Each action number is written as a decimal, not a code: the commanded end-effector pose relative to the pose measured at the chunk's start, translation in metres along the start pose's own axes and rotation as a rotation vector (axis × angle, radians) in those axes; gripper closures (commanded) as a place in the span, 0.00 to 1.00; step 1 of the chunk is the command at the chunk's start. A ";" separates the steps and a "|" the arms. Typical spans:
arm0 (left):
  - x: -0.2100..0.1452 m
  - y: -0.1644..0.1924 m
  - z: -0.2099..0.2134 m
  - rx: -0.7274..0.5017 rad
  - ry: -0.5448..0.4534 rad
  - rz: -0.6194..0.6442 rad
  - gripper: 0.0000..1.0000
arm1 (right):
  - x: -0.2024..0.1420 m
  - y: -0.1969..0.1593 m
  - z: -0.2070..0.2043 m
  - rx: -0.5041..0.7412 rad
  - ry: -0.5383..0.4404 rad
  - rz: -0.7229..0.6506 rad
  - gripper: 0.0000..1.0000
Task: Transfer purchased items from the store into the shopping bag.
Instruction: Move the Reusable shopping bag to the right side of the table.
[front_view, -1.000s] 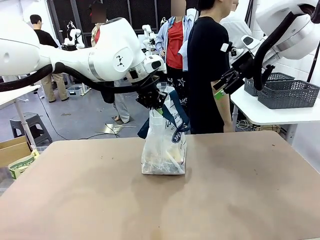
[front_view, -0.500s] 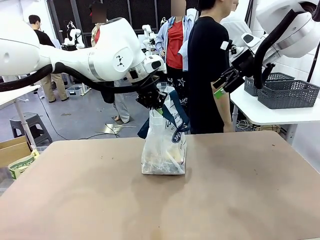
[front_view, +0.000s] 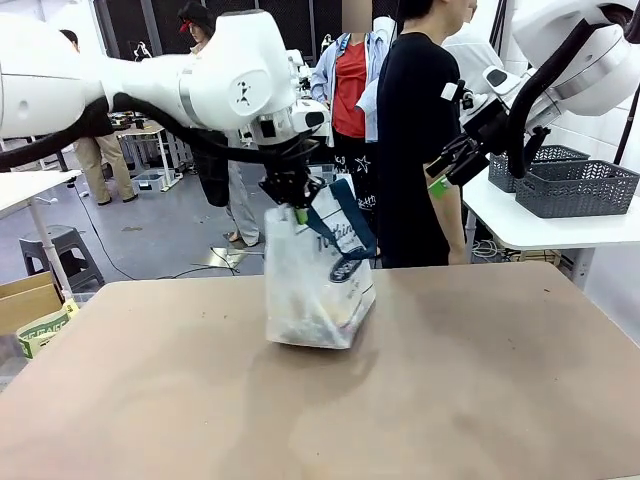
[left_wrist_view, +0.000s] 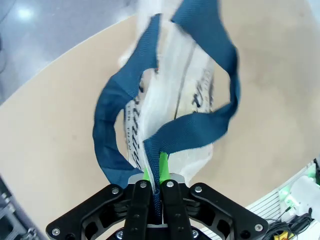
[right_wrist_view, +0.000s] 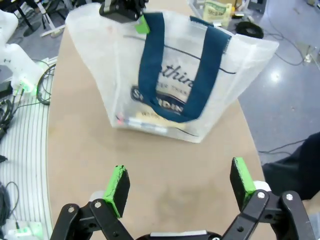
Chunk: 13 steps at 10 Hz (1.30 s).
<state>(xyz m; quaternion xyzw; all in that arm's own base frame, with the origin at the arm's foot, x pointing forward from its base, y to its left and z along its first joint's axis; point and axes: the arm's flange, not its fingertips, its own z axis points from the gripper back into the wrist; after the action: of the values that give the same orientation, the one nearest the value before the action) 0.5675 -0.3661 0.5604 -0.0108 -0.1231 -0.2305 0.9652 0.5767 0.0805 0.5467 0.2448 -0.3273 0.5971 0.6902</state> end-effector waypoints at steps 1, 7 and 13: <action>0.025 0.008 0.028 0.118 0.040 0.021 1.00 | -0.003 0.005 -0.002 -0.004 0.005 -0.004 0.00; -0.033 0.106 0.089 0.253 -0.003 0.115 1.00 | -0.003 0.005 -0.002 -0.004 0.005 -0.004 0.00; -0.120 0.170 0.105 0.302 -0.052 0.297 1.00 | -0.003 0.005 -0.002 -0.004 0.005 -0.004 0.00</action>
<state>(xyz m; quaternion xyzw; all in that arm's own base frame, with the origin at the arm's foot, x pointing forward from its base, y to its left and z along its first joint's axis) 0.5261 -0.1555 0.6482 0.1151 -0.1529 -0.0813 0.9781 0.5764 0.0801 0.5466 0.2448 -0.3272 0.5968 0.6905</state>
